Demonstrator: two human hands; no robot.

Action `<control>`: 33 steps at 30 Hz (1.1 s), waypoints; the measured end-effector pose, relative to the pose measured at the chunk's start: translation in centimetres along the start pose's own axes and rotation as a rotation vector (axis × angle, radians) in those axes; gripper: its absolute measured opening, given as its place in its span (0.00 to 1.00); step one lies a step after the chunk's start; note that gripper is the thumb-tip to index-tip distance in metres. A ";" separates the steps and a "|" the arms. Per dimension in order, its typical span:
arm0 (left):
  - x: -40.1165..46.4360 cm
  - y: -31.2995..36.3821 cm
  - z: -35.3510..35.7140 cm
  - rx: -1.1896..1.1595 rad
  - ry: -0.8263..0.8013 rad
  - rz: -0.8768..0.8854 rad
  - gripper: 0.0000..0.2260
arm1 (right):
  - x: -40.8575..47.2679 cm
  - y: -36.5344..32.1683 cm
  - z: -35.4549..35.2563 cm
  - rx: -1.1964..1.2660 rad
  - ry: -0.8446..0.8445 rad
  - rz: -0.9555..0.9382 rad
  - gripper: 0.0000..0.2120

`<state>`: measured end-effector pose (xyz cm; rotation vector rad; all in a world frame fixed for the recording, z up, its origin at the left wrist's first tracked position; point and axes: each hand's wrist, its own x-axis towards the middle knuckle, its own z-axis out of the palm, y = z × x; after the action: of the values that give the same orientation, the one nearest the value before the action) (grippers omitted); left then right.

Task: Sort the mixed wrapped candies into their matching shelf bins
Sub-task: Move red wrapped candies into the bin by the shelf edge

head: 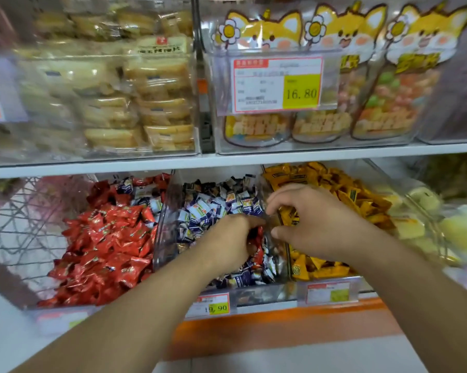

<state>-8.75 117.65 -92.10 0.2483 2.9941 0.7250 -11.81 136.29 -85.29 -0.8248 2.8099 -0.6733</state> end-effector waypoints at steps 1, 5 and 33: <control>0.6 -0.1 0.3 0.016 -0.014 0.003 0.20 | 0.1 0.2 0.1 0.004 -0.002 -0.002 0.12; 2.1 -0.6 1.0 0.041 -0.025 -0.005 0.16 | 0.2 0.7 0.1 0.029 -0.016 0.004 0.13; -6.7 0.4 -5.0 -0.791 0.323 -0.222 0.03 | -0.4 -2.6 0.5 0.053 -0.002 -0.145 0.29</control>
<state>-2.49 114.66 -87.42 -0.2563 2.6310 1.9527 -10.13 134.36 -84.58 -1.0258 2.7374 -0.7637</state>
